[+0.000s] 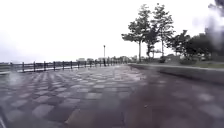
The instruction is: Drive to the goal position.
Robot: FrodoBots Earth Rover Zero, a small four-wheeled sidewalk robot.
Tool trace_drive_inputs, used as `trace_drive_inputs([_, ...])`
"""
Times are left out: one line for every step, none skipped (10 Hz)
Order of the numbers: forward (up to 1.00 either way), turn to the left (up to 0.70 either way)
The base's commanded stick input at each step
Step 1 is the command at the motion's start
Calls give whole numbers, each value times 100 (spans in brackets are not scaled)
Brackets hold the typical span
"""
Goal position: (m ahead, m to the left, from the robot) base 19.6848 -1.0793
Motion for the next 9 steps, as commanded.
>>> trace_drive_inputs([100,1])
trace_drive_inputs([100,1])
trace_drive_inputs([100,1])
trace_drive_inputs([100,1])
trace_drive_inputs([100,1])
trace_drive_inputs([100,8])
trace_drive_inputs([100,12])
trace_drive_inputs([100,1])
trace_drive_inputs([100,1])
